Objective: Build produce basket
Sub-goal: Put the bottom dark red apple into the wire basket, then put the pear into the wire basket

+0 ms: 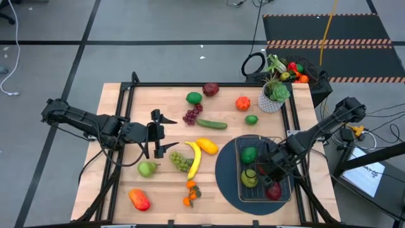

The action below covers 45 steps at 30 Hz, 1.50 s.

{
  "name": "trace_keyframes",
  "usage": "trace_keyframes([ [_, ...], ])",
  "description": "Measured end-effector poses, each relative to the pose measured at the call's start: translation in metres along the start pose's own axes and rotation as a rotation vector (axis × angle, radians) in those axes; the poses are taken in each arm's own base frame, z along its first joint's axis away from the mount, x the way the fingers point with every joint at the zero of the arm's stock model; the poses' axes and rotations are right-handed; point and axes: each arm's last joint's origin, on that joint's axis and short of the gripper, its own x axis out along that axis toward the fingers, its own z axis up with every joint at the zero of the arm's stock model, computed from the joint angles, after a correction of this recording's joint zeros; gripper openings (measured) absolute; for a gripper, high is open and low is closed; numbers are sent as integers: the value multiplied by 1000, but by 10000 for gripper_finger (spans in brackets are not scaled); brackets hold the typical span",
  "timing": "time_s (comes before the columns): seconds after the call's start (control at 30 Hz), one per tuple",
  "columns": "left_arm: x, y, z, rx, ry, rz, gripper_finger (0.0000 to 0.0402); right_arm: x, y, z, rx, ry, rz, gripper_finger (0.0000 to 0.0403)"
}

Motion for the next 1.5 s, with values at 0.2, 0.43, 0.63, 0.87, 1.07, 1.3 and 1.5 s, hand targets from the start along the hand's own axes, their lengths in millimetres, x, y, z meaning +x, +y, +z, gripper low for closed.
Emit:
trace_keyframes([
  [0.2, 0, 0, 0, -1, 0, 0, 383, 4, 0, 2, -1, 4, -27, 296],
  [0.43, 0, 0, 0, -3, 0, 0, 383, 6, 0, 3, -14, 3, -37, 296],
  [0.63, 0, 0, 0, 0, 0, 0, 383, 6, 0, 3, -20, 3, -37, 296],
  [0.87, 0, 0, 0, 1, 0, 0, 383, 6, 0, 3, -39, 4, -37, 297],
  [1.07, 0, 0, 1, 10, -9, 1, 383, 6, 0, 3, -42, 4, -37, 328],
  [1.3, 0, 0, 4, 5, -44, 3, 383, 1, 0, 5, -35, -3, -15, 378],
  [1.5, -3, 0, 2, 9, -22, -1, 383, -3, 5, 5, -135, -118, 56, 378],
])
